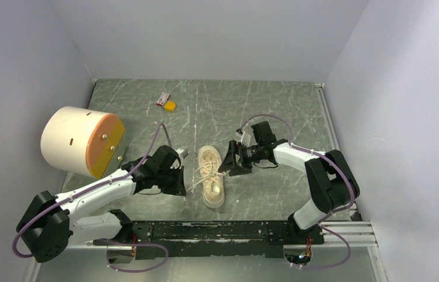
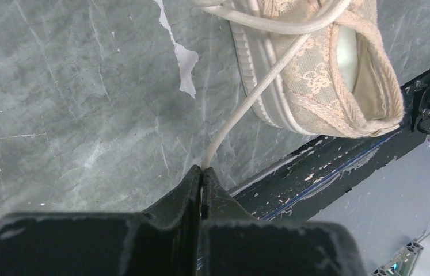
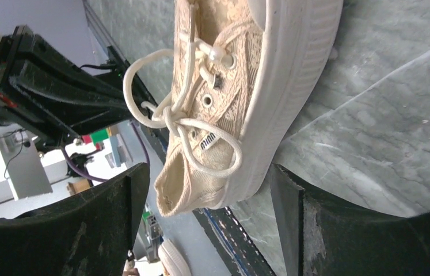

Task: Tie the shoes

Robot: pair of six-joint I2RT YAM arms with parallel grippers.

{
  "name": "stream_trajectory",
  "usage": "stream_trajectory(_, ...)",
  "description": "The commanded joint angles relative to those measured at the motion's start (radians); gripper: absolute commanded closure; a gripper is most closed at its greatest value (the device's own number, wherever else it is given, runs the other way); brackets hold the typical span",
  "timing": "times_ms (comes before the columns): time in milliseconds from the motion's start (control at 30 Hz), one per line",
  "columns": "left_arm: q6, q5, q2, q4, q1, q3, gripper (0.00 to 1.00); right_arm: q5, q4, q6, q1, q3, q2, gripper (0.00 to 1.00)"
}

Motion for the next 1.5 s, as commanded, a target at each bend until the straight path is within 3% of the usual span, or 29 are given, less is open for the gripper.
stream_trajectory(0, -0.008, 0.082, -0.001, 0.065, 0.027, -0.014, 0.95, -0.094, 0.144, 0.036, -0.001, -0.061, -0.008, 0.21)
stream_trajectory(33, 0.001, 0.087, -0.009, 0.069, 0.028, -0.004, 0.92, -0.094, 0.152, 0.038, -0.001, -0.069, -0.012, 0.22)
stream_trajectory(133, 0.039, 0.094, -0.052, 0.106, 0.031, 0.024, 0.53, -0.107, 0.202, 0.056, -0.002, -0.092, -0.028, 0.22)
stream_trajectory(267, 0.092, 0.134, -0.066, 0.204, 0.065, 0.039, 0.34, -0.134, 0.236, 0.064, 0.000, -0.095, 0.006, 0.27)
stream_trajectory(333, 0.105, 0.181, -0.031, 0.246, 0.099, 0.049, 0.33, -0.102, 0.224, 0.065, 0.000, -0.079, 0.008, 0.27)
stream_trajectory(467, 0.117, 0.192, 0.042, 0.294, 0.140, 0.061, 0.34, 0.126, -0.010, -0.020, 0.035, 0.063, 0.004, 0.28)
stream_trajectory(567, 0.085, 0.228, 0.080, 0.381, 0.177, 0.032, 0.36, 0.229, -0.118, -0.056, 0.087, 0.181, 0.041, 0.39)
stream_trajectory(867, 0.048, 0.311, 0.135, 0.529, 0.222, -0.052, 0.38, 0.579, -0.293, -0.082, 0.265, 0.426, 0.181, 0.50)
stream_trajectory(1067, 0.050, 0.339, 0.131, 0.544, 0.223, -0.088, 0.43, 0.646, -0.301, -0.092, 0.295, 0.470, 0.218, 0.55)
stream_trajectory(1333, 0.050, 0.324, 0.147, 0.552, 0.228, -0.112, 0.42, 0.670, -0.303, -0.101, 0.316, 0.508, 0.271, 0.61)
stream_trajectory(1400, 0.054, 0.321, 0.146, 0.550, 0.230, -0.109, 0.41, 0.675, -0.301, -0.104, 0.320, 0.509, 0.270, 0.65)
stream_trajectory(1467, 0.058, 0.321, 0.151, 0.554, 0.234, -0.106, 0.40, 0.684, -0.301, -0.106, 0.320, 0.511, 0.263, 0.76)
